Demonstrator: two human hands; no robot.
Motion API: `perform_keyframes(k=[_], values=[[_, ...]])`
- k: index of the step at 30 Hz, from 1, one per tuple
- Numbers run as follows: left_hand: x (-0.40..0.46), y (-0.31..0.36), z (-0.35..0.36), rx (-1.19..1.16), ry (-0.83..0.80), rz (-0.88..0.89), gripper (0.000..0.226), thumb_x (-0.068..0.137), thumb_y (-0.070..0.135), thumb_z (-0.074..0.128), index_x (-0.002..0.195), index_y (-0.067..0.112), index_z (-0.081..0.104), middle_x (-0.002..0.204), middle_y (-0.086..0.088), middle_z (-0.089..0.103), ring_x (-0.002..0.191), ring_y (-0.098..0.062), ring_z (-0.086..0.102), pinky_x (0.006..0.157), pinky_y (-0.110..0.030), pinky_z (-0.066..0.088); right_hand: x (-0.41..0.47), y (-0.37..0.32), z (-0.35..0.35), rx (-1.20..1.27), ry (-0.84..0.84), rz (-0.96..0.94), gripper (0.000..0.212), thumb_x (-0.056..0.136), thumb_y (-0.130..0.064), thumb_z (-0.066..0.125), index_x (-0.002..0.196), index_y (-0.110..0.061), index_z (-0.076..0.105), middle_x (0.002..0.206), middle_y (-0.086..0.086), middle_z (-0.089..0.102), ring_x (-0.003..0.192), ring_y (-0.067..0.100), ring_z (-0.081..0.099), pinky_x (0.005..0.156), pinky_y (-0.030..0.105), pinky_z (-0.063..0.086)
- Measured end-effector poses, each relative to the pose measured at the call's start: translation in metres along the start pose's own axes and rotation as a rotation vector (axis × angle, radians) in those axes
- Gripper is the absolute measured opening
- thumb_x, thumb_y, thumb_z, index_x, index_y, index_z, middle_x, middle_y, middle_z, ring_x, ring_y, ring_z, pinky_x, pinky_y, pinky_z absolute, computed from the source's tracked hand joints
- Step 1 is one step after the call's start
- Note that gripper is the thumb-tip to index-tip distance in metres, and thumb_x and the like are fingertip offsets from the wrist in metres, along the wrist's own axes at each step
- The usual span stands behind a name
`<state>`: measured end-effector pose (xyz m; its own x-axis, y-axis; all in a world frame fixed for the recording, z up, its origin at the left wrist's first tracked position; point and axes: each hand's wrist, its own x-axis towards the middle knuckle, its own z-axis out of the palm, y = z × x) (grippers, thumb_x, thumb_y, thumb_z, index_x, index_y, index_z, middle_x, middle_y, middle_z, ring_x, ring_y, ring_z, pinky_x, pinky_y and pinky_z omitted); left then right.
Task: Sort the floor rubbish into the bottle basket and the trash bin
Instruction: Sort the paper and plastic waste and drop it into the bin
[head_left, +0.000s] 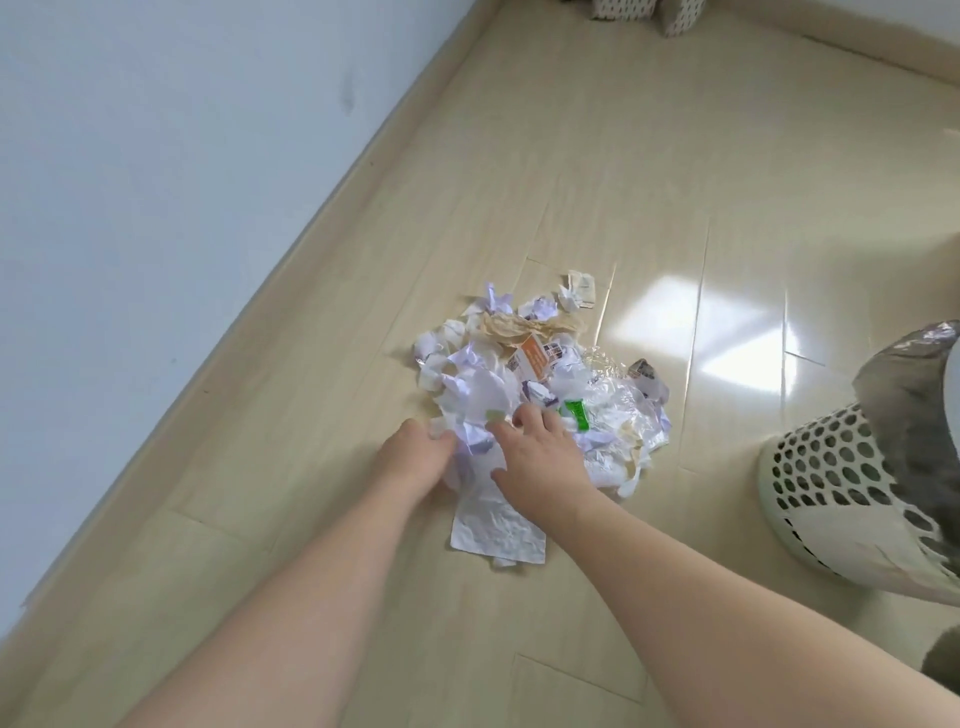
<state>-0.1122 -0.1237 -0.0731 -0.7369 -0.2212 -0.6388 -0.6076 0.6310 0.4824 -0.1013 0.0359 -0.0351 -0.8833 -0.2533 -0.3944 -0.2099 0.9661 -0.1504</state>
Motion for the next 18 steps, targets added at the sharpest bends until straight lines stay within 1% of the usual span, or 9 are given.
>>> perform_keyframes(k=[1, 3, 5, 7, 10, 12, 14, 16, 18], values=[[0.003, -0.003, 0.002, -0.011, 0.001, -0.014, 0.044, 0.085, 0.045, 0.057, 0.102, 0.005, 0.058, 0.104, -0.012, 0.066, 0.099, -0.032, 0.064, 0.060, -0.031, 0.034, 0.005, -0.001, 0.006, -0.056, 0.004, -0.027, 0.043, 0.088, -0.022, 0.057, 0.131, -0.023, 0.049, 0.133, 0.005, 0.032, 0.125, 0.029, 0.031, 0.098, 0.036, 0.035], [0.006, -0.009, 0.006, 0.036, 0.006, 0.011, 0.027, 0.084, 0.041, 0.059, 0.084, 0.014, 0.054, 0.089, -0.007, 0.065, 0.087, -0.030, 0.063, 0.058, -0.031, 0.035, 0.011, 0.000, 0.013, -0.108, 0.035, -0.052, 0.032, 0.089, -0.018, 0.055, 0.120, -0.022, 0.060, 0.131, 0.003, 0.035, 0.122, 0.030, 0.032, 0.097, 0.035, 0.032], [0.008, -0.014, 0.009, 0.073, 0.026, 0.040, 0.022, 0.089, 0.032, 0.054, 0.073, 0.018, 0.047, 0.080, -0.003, 0.060, 0.077, -0.027, 0.057, 0.059, -0.032, 0.038, 0.012, 0.003, 0.016, -0.058, 0.096, -0.033, 0.024, 0.093, -0.018, 0.050, 0.111, -0.020, 0.065, 0.123, 0.002, 0.043, 0.116, 0.028, 0.036, 0.094, 0.034, 0.032], [0.009, -0.018, 0.009, 0.066, 0.045, 0.039, 0.024, 0.093, 0.025, 0.047, 0.071, 0.018, 0.044, 0.081, -0.003, 0.061, 0.076, -0.027, 0.055, 0.056, -0.032, 0.036, 0.009, 0.006, 0.016, 0.000, 0.156, -0.020, 0.021, 0.094, -0.018, 0.049, 0.103, -0.018, 0.068, 0.114, 0.001, 0.048, 0.109, 0.027, 0.038, 0.093, 0.034, 0.035], [0.009, -0.022, 0.008, 0.068, 0.062, -0.013, 0.020, 0.094, 0.021, 0.044, 0.074, 0.016, 0.044, 0.084, -0.003, 0.058, 0.076, -0.026, 0.051, 0.057, -0.030, 0.033, -0.001, 0.007, 0.012, 0.053, 0.285, -0.036, 0.016, 0.090, -0.019, 0.059, 0.088, -0.015, 0.074, 0.107, 0.002, 0.054, 0.102, 0.029, 0.044, 0.093, 0.041, 0.041], [0.004, -0.022, 0.002, 0.053, 0.082, -0.069, 0.014, 0.092, 0.018, 0.044, 0.079, 0.014, 0.046, 0.084, -0.003, 0.054, 0.078, -0.026, 0.051, 0.061, -0.030, 0.034, -0.012, 0.008, 0.003, 0.089, 0.306, -0.034, 0.018, 0.092, -0.022, 0.059, 0.087, -0.016, 0.075, 0.114, 0.000, 0.054, 0.108, 0.028, 0.044, 0.097, 0.037, 0.037], [-0.006, -0.019, -0.007, -0.002, 0.115, -0.100, 0.013, 0.091, 0.015, 0.043, 0.078, 0.015, 0.045, 0.082, -0.004, 0.053, 0.076, -0.027, 0.050, 0.060, -0.030, 0.034, -0.028, 0.008, -0.015, 0.114, 0.319, -0.040, 0.020, 0.094, -0.024, 0.057, 0.090, -0.017, 0.075, 0.119, -0.002, 0.052, 0.112, 0.026, 0.042, 0.098, 0.034, 0.033], [-0.022, -0.008, -0.018, -0.110, 0.137, -0.094, 0.016, 0.089, 0.012, 0.041, 0.073, 0.015, 0.043, 0.077, -0.004, 0.053, 0.070, -0.026, 0.048, 0.057, -0.028, 0.034, -0.047, 0.010, -0.040, 0.145, 0.357, -0.036, 0.021, 0.096, -0.024, 0.055, 0.093, -0.017, 0.075, 0.114, -0.003, 0.055, 0.107, 0.025, 0.044, 0.094, 0.031, 0.035], [-0.044, 0.013, -0.028, -0.248, 0.136, -0.036, 0.017, 0.085, 0.012, 0.039, 0.069, 0.017, 0.040, 0.072, -0.007, 0.053, 0.066, -0.024, 0.048, 0.060, -0.029, 0.037, -0.070, 0.013, -0.070, 0.224, 0.366, 0.012, 0.020, 0.096, -0.024, 0.054, 0.094, -0.017, 0.072, 0.102, -0.004, 0.058, 0.096, 0.022, 0.048, 0.085, 0.030, 0.040]])
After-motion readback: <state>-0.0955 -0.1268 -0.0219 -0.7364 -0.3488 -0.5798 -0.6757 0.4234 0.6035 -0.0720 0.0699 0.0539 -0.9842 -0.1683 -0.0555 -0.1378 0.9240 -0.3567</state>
